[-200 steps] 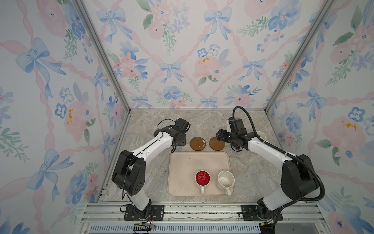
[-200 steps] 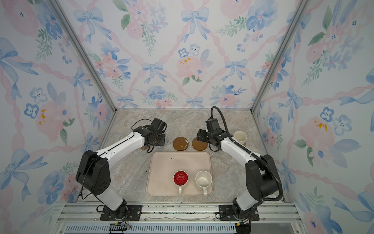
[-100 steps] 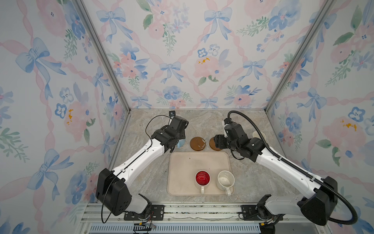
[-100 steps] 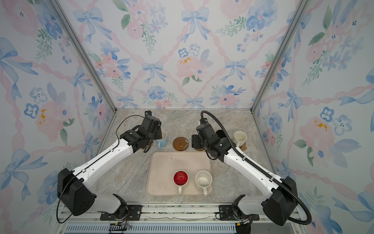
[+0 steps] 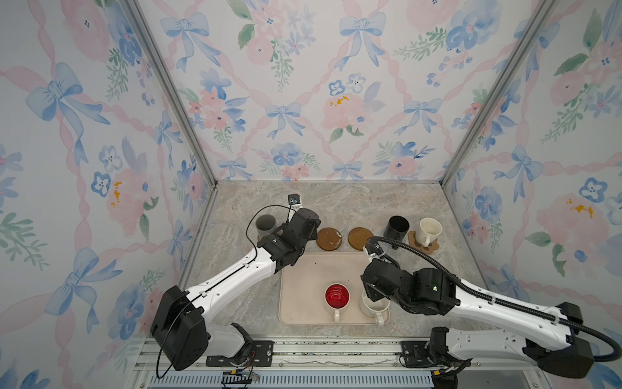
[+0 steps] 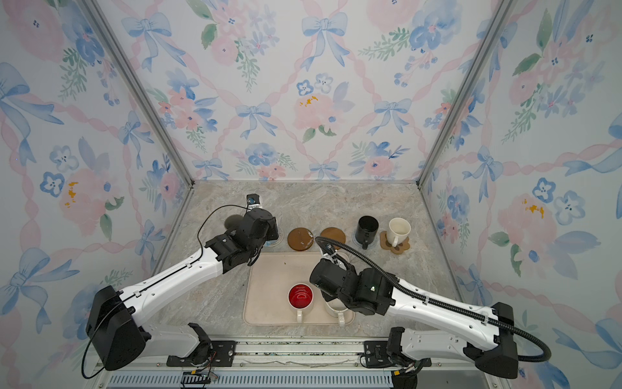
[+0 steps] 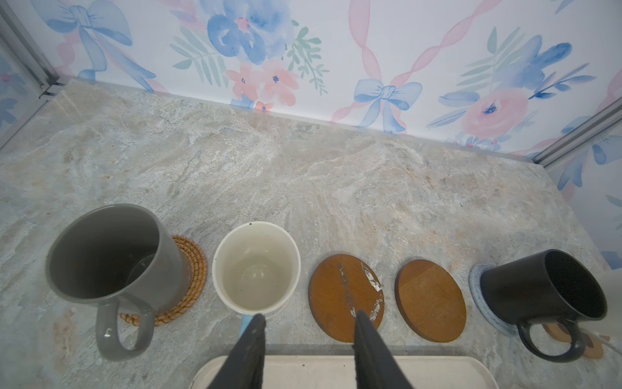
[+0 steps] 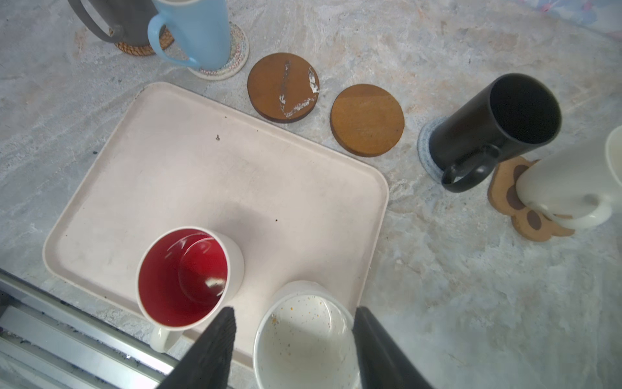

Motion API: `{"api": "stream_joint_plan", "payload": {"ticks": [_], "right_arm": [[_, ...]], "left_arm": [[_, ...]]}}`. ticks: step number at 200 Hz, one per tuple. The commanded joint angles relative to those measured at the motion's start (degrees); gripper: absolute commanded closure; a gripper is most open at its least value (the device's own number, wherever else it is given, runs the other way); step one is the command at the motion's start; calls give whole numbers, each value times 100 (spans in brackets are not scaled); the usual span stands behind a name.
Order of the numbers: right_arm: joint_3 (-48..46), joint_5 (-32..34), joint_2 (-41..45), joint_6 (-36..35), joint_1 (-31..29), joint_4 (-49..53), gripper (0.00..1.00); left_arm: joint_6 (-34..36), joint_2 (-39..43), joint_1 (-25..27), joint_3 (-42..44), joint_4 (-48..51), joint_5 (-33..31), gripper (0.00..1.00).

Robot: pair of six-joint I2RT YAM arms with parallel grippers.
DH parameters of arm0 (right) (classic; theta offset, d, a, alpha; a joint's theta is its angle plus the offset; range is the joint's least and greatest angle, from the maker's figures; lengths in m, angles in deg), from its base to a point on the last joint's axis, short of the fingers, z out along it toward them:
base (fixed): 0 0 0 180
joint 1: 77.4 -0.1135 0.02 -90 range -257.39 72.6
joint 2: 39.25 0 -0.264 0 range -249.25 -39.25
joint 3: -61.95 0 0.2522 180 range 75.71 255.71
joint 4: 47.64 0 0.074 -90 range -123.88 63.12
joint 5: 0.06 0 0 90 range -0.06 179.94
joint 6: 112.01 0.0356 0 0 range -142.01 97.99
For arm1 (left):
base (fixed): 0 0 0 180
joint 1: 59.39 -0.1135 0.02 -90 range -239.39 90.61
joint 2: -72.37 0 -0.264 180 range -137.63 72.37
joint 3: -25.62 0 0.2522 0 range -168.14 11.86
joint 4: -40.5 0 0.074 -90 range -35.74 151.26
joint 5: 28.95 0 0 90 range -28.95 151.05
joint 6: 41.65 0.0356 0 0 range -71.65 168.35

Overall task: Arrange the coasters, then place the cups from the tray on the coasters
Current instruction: 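Move the open right gripper over the speckled white mug on the tray, then close the right gripper on the speckled white mug's rim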

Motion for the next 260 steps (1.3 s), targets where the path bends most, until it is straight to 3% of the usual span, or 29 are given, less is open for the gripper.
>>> {"api": "stream_joint_plan", "payload": {"ticks": [1, 52, 87, 129, 193, 260], "right_arm": [[-137, 532, -191, 1053, -457, 740, 41], [-466, 381, -525, 2416, -1021, 1166, 34], [-573, 400, -265, 2918, -1295, 1325, 32], [-792, 125, 32, 3069, -1351, 1478, 31], [-1631, -553, 585, 3216, -1353, 780, 31], [-1918, -896, 361, 2972, -1344, 43, 31]], "left_arm": [[159, -82, 36, 31, -346, 69, 60], [308, 130, 67, 283, -610, 22, 60], [340, 244, 67, 377, -649, -6, 59], [340, 313, 58, 438, -640, -49, 58], [331, 282, 69, 432, -639, -61, 58], [344, 153, 67, 382, -644, -24, 58]]}}
